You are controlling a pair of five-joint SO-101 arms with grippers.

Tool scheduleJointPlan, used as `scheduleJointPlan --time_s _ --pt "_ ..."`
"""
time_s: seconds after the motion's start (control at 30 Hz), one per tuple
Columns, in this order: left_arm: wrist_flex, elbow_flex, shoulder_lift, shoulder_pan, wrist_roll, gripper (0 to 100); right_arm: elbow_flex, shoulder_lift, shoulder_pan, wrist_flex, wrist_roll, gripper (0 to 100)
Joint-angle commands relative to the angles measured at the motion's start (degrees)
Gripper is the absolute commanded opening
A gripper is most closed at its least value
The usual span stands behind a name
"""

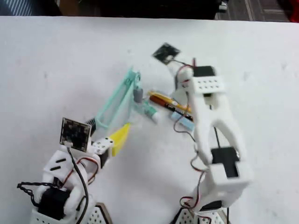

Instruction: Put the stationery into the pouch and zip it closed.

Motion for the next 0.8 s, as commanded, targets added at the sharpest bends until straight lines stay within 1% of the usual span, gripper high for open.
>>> scheduleJointPlan --time_s 0.0,0.23,0.47,0.57,0.73,0.77 --pt "-0.18 -0.70 1.19 0.22 0.18 28 -8.09 5.49 -1.63 0.48 1.23 26.1" --pt "-0.09 -0.70 1.19 0.22 0.18 28 -19.69 19.12 -0.75 2.24 1.14 26.1" --pt "-0.09 -0.70 1.19 0.48 0.18 28 -23.65 24.66 0.48 2.68 1.23 25.9" --pt "-0.09 -0.70 1.19 0.48 0.09 28 -23.74 25.19 0.48 4.00 1.32 22.4" --pt "-0.09 -0.70 1.19 0.57 0.09 28 -23.38 25.36 0.92 4.79 1.41 11.1" --pt "-0.09 -0.70 1.19 0.57 0.09 28 -23.38 25.36 0.92 5.67 1.41 10.1"
